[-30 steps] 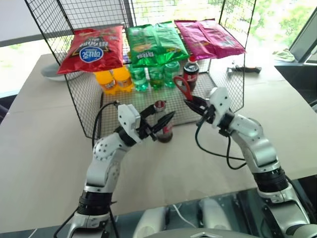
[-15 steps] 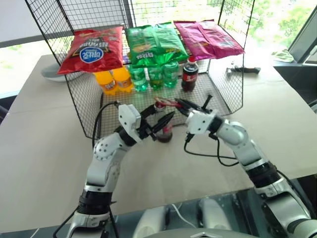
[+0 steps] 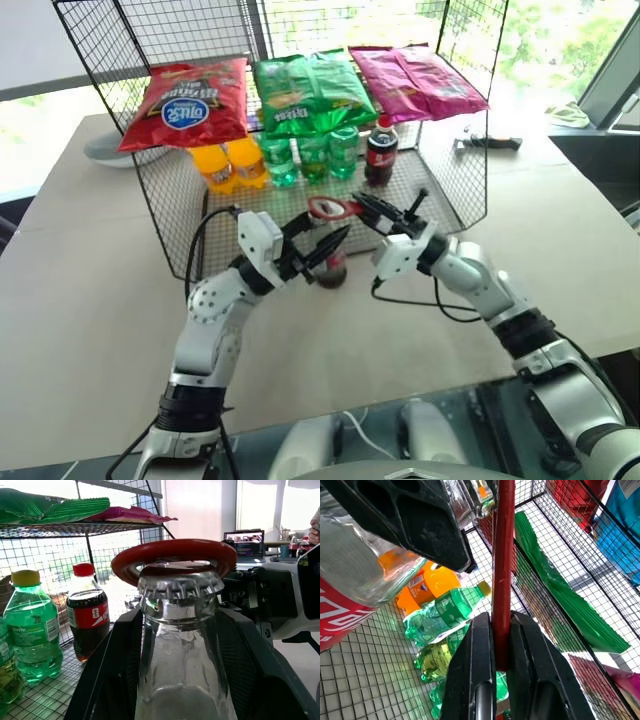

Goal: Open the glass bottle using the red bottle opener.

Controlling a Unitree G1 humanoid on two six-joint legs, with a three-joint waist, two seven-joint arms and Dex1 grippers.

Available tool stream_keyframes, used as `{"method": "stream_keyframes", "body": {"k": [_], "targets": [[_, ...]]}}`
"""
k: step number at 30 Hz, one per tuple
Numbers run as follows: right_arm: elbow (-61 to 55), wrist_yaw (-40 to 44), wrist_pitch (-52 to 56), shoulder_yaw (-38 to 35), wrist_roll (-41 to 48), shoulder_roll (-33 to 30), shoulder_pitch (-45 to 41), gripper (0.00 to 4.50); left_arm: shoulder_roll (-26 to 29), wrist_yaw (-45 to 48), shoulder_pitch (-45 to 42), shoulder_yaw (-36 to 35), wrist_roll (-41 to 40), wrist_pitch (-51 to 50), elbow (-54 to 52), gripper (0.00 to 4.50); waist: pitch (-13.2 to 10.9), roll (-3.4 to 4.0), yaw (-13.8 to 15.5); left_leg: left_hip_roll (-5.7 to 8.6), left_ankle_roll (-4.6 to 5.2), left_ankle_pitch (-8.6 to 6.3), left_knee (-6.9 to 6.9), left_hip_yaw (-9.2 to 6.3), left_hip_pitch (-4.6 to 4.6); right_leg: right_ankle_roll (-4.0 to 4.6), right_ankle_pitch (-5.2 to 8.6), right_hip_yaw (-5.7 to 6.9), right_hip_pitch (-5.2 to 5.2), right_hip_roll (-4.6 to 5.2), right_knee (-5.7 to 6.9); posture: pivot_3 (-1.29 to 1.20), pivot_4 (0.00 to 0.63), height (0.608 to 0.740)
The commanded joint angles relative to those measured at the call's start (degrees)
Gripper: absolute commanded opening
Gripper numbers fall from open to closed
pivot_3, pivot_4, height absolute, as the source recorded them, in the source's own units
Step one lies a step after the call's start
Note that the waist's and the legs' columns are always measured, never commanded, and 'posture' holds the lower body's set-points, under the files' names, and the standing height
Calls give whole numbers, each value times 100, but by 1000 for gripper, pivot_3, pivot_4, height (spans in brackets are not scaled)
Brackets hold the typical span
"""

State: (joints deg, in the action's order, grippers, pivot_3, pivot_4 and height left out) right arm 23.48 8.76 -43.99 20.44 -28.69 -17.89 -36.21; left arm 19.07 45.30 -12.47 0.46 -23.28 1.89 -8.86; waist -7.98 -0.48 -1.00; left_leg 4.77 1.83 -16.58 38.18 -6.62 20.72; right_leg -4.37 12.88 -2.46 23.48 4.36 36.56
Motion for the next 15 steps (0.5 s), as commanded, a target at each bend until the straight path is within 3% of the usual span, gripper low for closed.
{"method": "stream_keyframes", "body": {"k": [1,15], "targets": [[248,586,-331,405,382,165,-113,0,21,1,5,114,148,-49,171,2015,0,0,-5,-1,0,0,0,0,-1,0,0,-1,0,0,0,0,150,740],[920,689,-799,611,231,331,-209,0,20,17,-1,137,141,-71,192,2015,8,9,-4,-3,0,0,-1,0,-14,0,0,-3,-11,-5,1,0,150,740]]}}
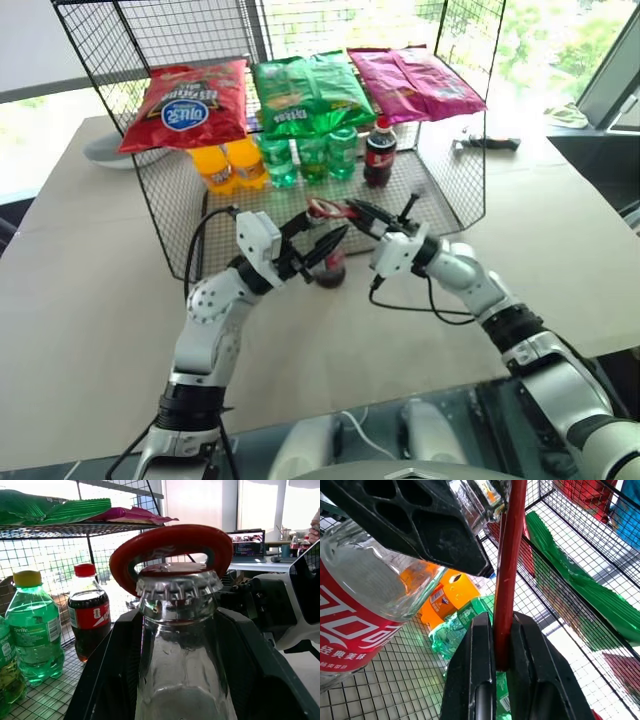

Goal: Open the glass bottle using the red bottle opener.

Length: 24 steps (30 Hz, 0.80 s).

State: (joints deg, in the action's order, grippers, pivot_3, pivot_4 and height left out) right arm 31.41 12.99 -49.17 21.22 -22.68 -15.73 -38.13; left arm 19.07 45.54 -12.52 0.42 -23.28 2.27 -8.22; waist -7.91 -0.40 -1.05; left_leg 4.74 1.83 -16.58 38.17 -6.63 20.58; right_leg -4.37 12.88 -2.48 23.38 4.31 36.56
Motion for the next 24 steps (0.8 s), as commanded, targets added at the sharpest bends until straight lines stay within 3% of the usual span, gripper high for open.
{"method": "stream_keyframes", "body": {"k": [1,10,19,24], "targets": [[186,243,-321,545,-406,139,-37,0,22,-7,10,138,137,-114,123,2015,1,2,0,0,0,0,0,0,-1,0,0,0,-1,0,0,0,150,740],[506,-109,-680,611,-769,263,-152,0,9,-24,4,143,140,-166,112,2015,3,5,-1,-1,0,0,-2,0,-11,0,0,-2,-8,-2,1,0,150,740],[181,-1403,-704,633,-2203,-98,-414,0,4,-9,-25,133,140,-199,136,2015,4,7,4,0,-1,0,-2,1,-12,1,0,-3,-9,-4,2,0,150,740],[223,-1549,-712,602,-2358,-336,-652,0,-16,-1,-47,143,146,-197,171,2015,4,7,2,-1,-3,2,-5,0,-13,1,1,-4,-9,-6,2,0,150,740]]}}
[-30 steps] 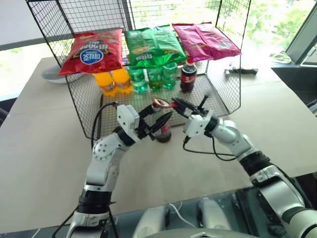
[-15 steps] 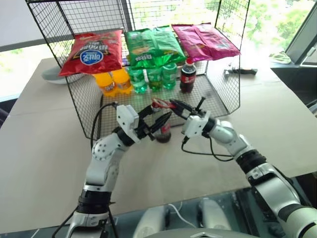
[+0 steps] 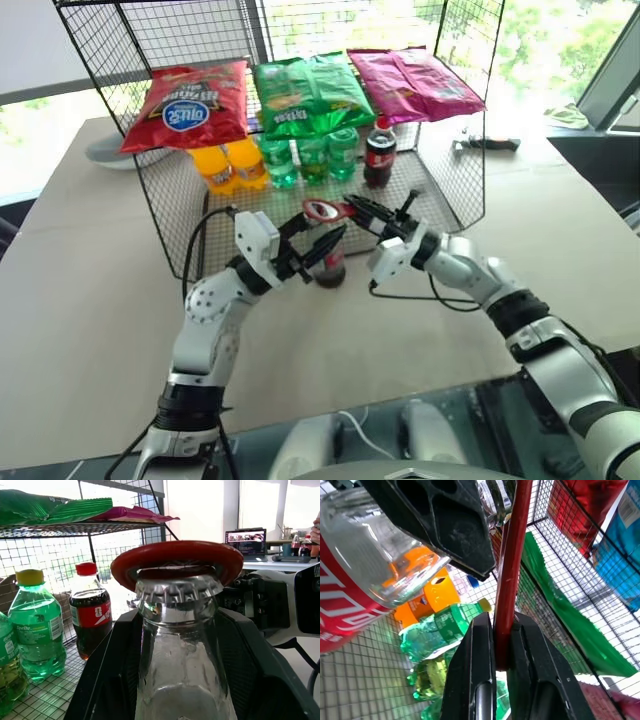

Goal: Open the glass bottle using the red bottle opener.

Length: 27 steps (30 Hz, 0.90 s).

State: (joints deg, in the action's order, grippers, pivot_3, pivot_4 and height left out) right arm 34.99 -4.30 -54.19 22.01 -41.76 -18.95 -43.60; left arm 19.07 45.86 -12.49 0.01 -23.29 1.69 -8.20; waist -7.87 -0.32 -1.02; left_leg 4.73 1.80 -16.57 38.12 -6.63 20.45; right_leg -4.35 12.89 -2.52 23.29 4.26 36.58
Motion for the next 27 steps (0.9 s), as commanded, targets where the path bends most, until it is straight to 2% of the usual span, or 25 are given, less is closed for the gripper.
{"method": "stream_keyframes", "body": {"k": [1,27], "targets": [[-137,218,-226,515,-410,-49,-143,0,-20,-30,-57,185,147,-138,179,2015,0,0,1,0,0,0,0,0,0,0,0,0,0,0,0,0,150,740],[-216,498,-250,436,-69,-306,-460,0,-94,-29,-1,243,192,-121,237,2015,-3,1,11,0,0,0,-3,-2,2,1,0,-1,-1,1,-3,0,150,740]]}}
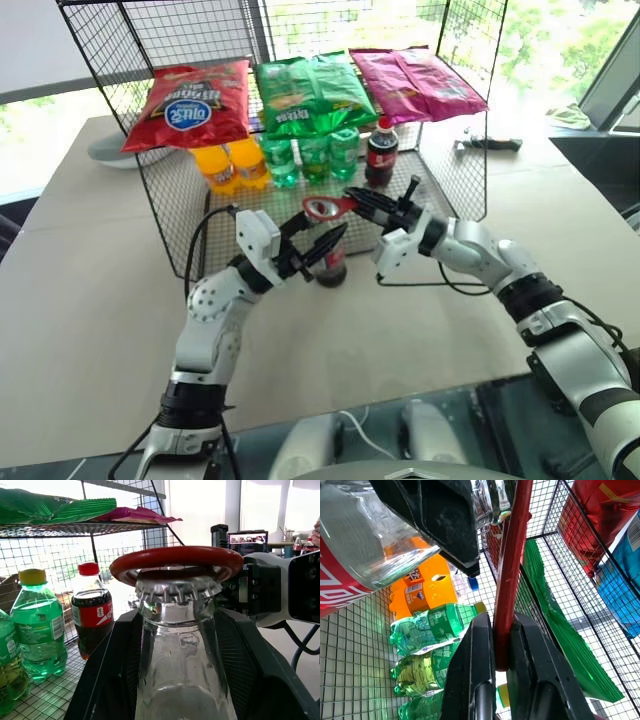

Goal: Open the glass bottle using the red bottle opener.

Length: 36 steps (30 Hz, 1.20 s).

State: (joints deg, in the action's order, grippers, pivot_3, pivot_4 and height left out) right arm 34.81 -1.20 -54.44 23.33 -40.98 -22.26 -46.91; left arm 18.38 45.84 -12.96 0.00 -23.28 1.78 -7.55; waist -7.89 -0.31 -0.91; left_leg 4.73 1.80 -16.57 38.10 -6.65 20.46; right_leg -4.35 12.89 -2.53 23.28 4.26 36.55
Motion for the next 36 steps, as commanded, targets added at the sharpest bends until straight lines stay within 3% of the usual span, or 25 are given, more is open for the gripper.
{"method": "stream_keyframes", "body": {"k": [1,10,36], "targets": [[-191,192,-233,300,-141,14,-139,0,-26,-24,49,245,193,-126,177,2015,0,0,1,0,0,0,0,0,0,0,0,0,0,0,0,0,150,740],[-44,163,-333,311,-222,-118,-390,0,-61,-17,52,272,214,-106,218,2015,-4,2,7,0,0,0,-1,-1,2,0,0,1,0,0,-3,0,150,740],[749,-1047,-507,526,-1127,-754,-1456,0,-124,23,-14,329,233,-53,367,2015,-12,6,28,3,-1,1,-3,-11,13,1,0,6,2,1,-10,0,150,740]]}}
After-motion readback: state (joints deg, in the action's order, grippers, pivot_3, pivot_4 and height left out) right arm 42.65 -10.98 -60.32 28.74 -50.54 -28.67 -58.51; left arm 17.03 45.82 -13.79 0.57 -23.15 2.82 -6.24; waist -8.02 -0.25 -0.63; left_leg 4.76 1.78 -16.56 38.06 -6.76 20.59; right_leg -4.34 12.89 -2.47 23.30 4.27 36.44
